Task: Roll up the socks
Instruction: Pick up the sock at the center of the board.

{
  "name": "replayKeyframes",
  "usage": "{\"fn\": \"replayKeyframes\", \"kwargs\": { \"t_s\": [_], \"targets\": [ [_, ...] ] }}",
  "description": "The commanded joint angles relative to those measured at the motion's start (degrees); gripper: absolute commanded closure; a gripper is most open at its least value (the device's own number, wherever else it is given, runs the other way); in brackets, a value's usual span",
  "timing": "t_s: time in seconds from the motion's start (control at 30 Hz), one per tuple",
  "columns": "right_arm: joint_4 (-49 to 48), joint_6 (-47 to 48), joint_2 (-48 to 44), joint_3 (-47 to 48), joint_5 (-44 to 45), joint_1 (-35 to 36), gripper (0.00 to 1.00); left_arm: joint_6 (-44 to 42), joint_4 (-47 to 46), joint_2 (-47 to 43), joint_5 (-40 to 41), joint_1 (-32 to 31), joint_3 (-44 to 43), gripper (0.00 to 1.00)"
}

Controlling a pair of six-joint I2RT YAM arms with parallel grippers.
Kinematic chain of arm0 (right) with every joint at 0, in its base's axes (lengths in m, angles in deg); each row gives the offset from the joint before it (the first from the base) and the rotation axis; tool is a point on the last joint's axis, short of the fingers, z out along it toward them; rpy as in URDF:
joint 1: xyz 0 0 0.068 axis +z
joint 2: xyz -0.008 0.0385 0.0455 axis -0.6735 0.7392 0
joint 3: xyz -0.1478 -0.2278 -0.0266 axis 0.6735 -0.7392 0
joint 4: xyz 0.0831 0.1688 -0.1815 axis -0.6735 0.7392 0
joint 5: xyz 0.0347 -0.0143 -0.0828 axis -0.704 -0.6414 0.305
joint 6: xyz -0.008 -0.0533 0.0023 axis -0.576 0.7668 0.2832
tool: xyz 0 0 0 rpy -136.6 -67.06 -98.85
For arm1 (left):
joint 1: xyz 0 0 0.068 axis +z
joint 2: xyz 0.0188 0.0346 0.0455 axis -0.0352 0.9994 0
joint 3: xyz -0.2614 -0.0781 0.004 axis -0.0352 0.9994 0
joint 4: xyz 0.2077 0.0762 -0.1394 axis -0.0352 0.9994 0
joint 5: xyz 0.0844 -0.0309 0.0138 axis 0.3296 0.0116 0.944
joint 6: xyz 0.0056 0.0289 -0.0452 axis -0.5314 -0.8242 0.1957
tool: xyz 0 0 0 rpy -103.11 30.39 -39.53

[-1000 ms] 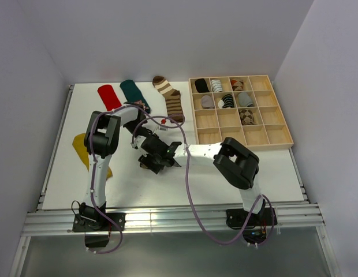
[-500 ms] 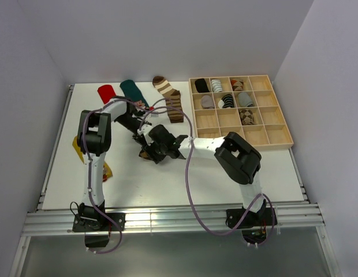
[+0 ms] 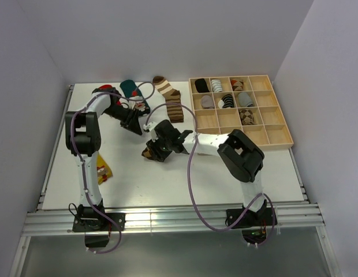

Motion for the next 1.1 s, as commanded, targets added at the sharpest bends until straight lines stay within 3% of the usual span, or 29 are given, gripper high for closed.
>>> {"fn": "replayKeyframes", "kwargs": {
  "t_s": [0.0, 0.5, 0.77, 0.97, 1.07],
  "targets": [
    [7.7, -2.9, -1.0, -1.8, -4.1, -2.9, 1.00, 4.5, -3.6, -6.9, 0.1, 0.6, -0.3, 0.63],
    [11.6, -8.1, -11.9, 4.4, -9.7, -13.2, 1.00, 7.3, -6.2, -16.9, -1.2, 2.0, 5.4, 0.66],
    [15.7, -8.1, -16.7, 8.2, -7.7, -20.7, 1.00, 5.7, -4.3, -19.2, -2.5, 2.3, 6.1, 0.65],
    [20.0, -7.9, -21.2, 10.1, 3.1, -28.5, 1.00, 5.5, -3.3, -20.2, -2.9, 2.4, 5.7, 0.65],
    [21.7, -6.7, -22.3, 10.8, 14.8, -31.4, 1.00, 5.3, -2.8, -20.6, -4.1, 2.4, 5.5, 0.66]
  ]
}}
